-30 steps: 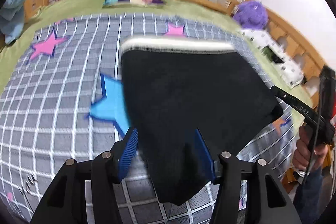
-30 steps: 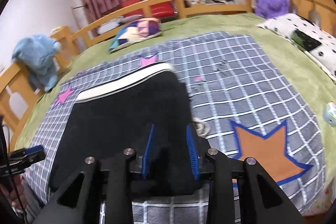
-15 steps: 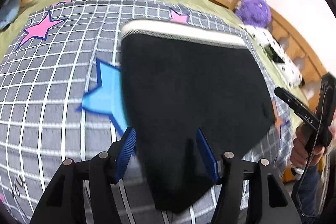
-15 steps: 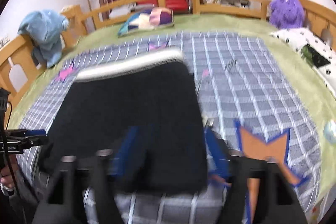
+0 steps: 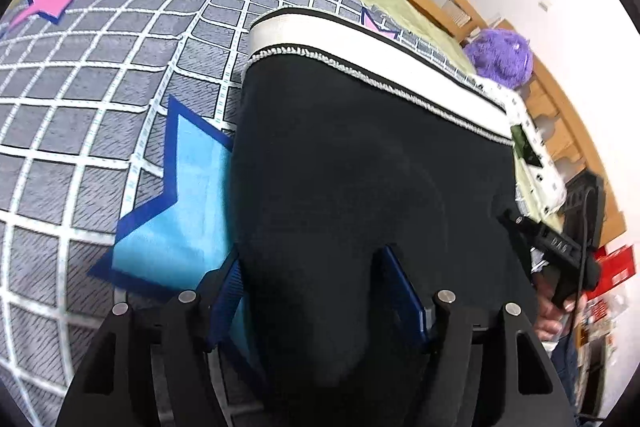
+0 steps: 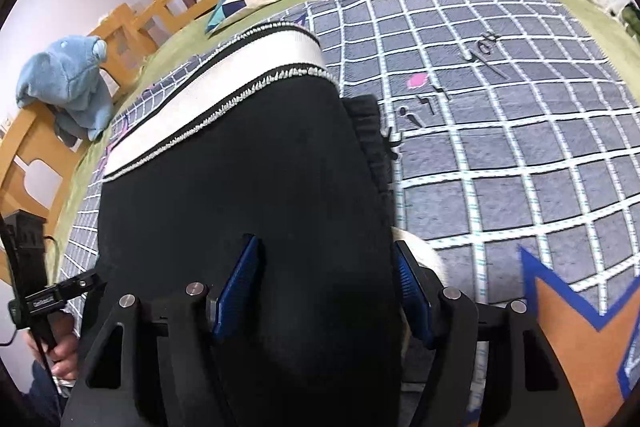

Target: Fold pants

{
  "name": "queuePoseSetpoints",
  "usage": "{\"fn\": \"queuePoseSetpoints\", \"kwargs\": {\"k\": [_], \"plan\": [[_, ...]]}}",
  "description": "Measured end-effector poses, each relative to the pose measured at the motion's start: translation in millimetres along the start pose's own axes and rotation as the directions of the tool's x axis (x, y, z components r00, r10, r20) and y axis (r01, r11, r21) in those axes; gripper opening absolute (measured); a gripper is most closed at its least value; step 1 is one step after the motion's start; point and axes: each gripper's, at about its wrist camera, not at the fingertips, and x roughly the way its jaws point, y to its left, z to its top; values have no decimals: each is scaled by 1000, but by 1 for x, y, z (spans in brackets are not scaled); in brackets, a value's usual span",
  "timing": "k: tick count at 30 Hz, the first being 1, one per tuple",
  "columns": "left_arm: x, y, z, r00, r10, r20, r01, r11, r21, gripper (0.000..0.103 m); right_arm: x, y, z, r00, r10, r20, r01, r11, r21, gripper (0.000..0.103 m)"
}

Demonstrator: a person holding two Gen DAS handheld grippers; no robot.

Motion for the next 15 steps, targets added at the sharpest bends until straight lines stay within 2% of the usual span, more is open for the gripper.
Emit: {"fn": "queuePoseSetpoints", "kwargs": {"k": [2,4,6,8,9,10,11,13,15], "plan": [[3,-1,1,1000,-5,3,5,1000,8,64,3,3,0,1000,-13,5,13,1000,-14,62],[5,-3,3,1000,-10,10,10,1000,16,57,5,1,-2,1000,-3,10,3,1000,-7,62],[4,-1,6,999,-42,8,42,999,-12,37,6,-4,-2,1000,22,8,-22,999,26,61],[0,3,8,999,-52,9,52,998,-27,28,4,-5,-3,1000,27,14,-28,999,41,59],[-4,1,10,999,-51,13,52,998,-20,21,0,-6,-4,999,29,24,-30,998,49,57],[-9,-1,11,998,-52,20,52,999,-15,19,-3,-6,-4,999,32,27,-34,998,56,53],[-13,-3,12,998,-57,24,58,998,-9,17,-7,-7,-4,999,37,33,-39,997,65,50],[-22,-10,14,998,-55,28,55,998,22,16,-17,-6,-2,997,48,52,-52,996,76,35],[-28,-16,16,998,-50,28,49,998,40,15,-29,-3,0,996,55,76,-61,994,86,28]]}}
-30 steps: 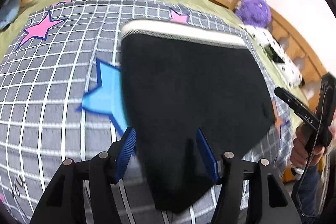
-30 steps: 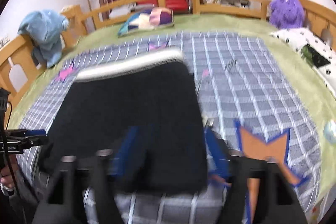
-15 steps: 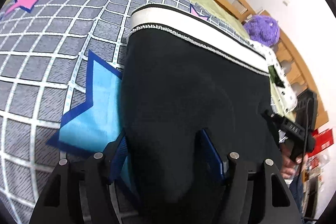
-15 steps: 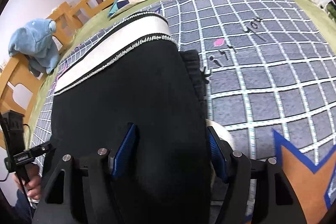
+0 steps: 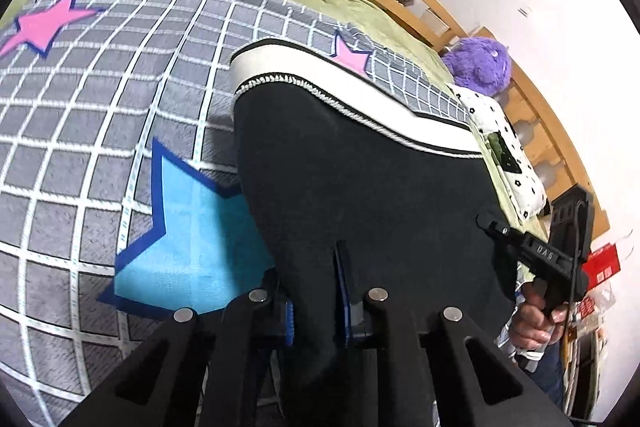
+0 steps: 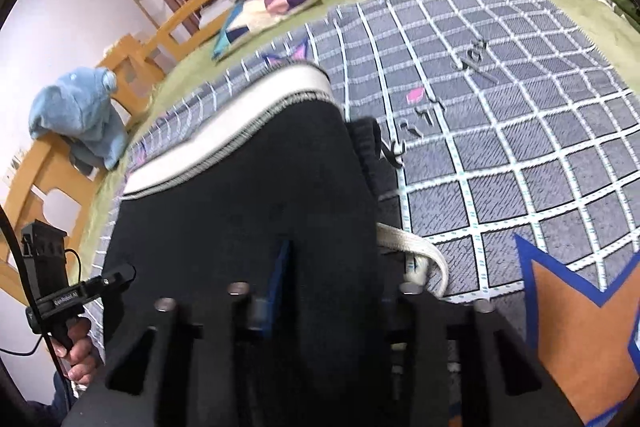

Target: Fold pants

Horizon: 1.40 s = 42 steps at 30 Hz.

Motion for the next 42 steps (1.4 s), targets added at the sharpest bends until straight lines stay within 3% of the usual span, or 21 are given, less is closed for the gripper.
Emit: {"fn": "queuePoseSetpoints", "kwargs": {"k": [8,14,22,26,29,30,32,34,37,40,42], "plan": [[-32,-9,9,1000,-24,12,24,998,56,14,-28,33,-3,998,-35,57,34,999,27,23],[-61,27,11,999,-51,14,51,999,0,14,-32,61,-25,998,-29,51,27,999,26,23],[-129,94,23,996,63,70,-65,998,19,13,-5,141,-53,994,105,13,-104,994,-20,22],[-143,132,29,991,109,80,-109,994,-3,13,22,177,-61,986,168,-16,-168,984,-57,22],[-126,147,27,992,123,38,-124,992,10,18,36,186,-67,992,130,-3,-129,986,-107,23],[-119,150,25,989,145,23,-146,989,21,25,41,183,-68,995,103,-1,-102,988,-115,23],[-108,152,20,982,189,-6,-188,982,32,29,53,167,-72,997,66,-25,-69,993,-100,26],[-107,150,14,977,213,0,-213,976,47,35,56,152,-74,996,86,-30,-87,994,-61,32],[-118,140,3,966,260,11,-260,962,82,42,49,161,-74,1000,3,-24,-5,995,-100,44],[-144,132,-20,963,267,46,-270,957,109,51,30,176,-78,998,-70,3,70,987,-144,43],[-158,127,-35,961,270,65,-277,952,132,53,14,182,-86,997,-78,14,79,985,-156,43]]}}
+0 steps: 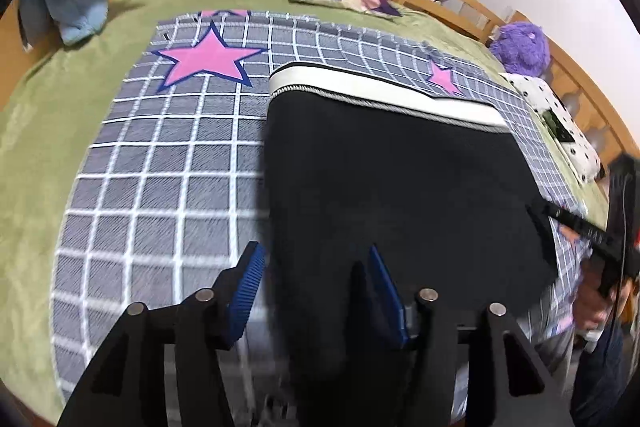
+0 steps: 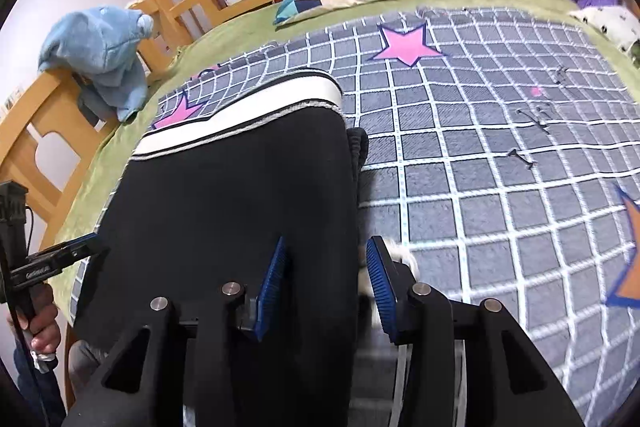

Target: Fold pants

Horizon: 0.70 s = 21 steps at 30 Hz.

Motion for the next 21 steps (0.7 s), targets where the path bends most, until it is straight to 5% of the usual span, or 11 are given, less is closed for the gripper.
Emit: {"fn": "queuePoseSetpoints", "kwargs": {"k": [7,10,15,21], "plan": [[-42,-20,-81,999,-37,16,35,991,130,58,-30,-4,-43,999,44,-8,-44,998,52,43],[-39,-32,-108,998,43,49,-52,981,188,58,-31,-5,-62,998,61,-20,-59,996,73,43],[-20,-43,-122,983,181,33,-183,949,257,58,-37,-3,-78,998,61,-7,-60,995,82,43],[-14,-48,-126,981,183,65,-194,940,281,58,-43,-2,-76,998,62,8,-62,994,87,43]]}}
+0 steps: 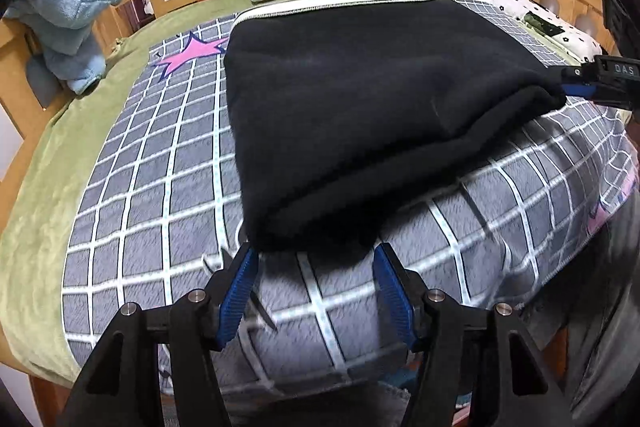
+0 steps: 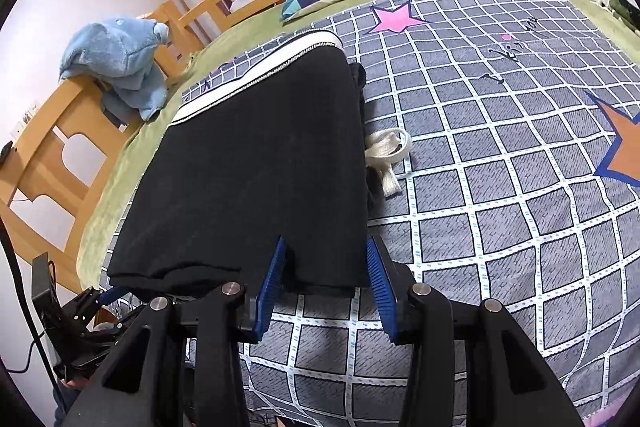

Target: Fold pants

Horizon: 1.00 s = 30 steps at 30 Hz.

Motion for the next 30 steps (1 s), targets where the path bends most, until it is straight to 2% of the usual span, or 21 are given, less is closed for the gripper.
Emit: {"fn": "queuePoseSetpoints", "kwargs": {"k": [3,4,7,9,10,12,13,15,16,18,20,22,25,27,30], "plan": [[4,9,17,997,48,58,-44,997,-62,55,3,1,-1,1000,-10,1,10,1000,7,43],[3,12,21,997,32,71,-25,996,-90,55,4,2,-1,1000,-14,1,14,1000,7,43],[11,25,32,995,-25,96,40,986,-160,42,5,3,-1,1000,-16,3,16,1000,5,44],[18,30,33,995,-14,98,33,980,-194,29,8,1,0,1000,-5,5,5,1000,9,45],[19,34,32,995,-1,103,24,973,-228,28,12,1,-1,1000,-4,1,4,1000,8,45],[14,47,27,990,-18,139,59,954,-295,23,22,1,-2,1000,-13,-22,13,1000,6,42],[11,52,25,988,-18,155,67,946,-316,23,27,1,-3,999,-17,-35,17,1000,7,26],[11,59,19,987,-42,153,91,940,-329,22,21,0,-6,1000,-10,8,10,1000,11,14],[15,59,17,989,-43,139,88,937,-338,22,15,0,-9,999,13,39,-13,1000,3,12],[24,54,13,995,-46,94,74,940,-333,23,14,1,-13,999,7,47,-6,1000,-19,12],[24,51,13,996,-37,78,61,944,-323,26,28,2,-19,999,-34,15,35,999,-30,13],[17,54,13,994,-84,66,101,937,-335,27,31,2,-18,999,-48,7,49,998,-42,21],[0,62,6,987,-143,76,160,927,-339,29,19,-5,-10,1000,-13,-3,13,1000,-28,26],[-12,65,3,984,-154,93,176,928,-329,32,4,-5,-3,998,-34,46,36,998,-49,26],[-26,67,12,982,-152,116,183,923,-339,34,-9,12,4,991,-59,119,76,987,-141,26]]}}
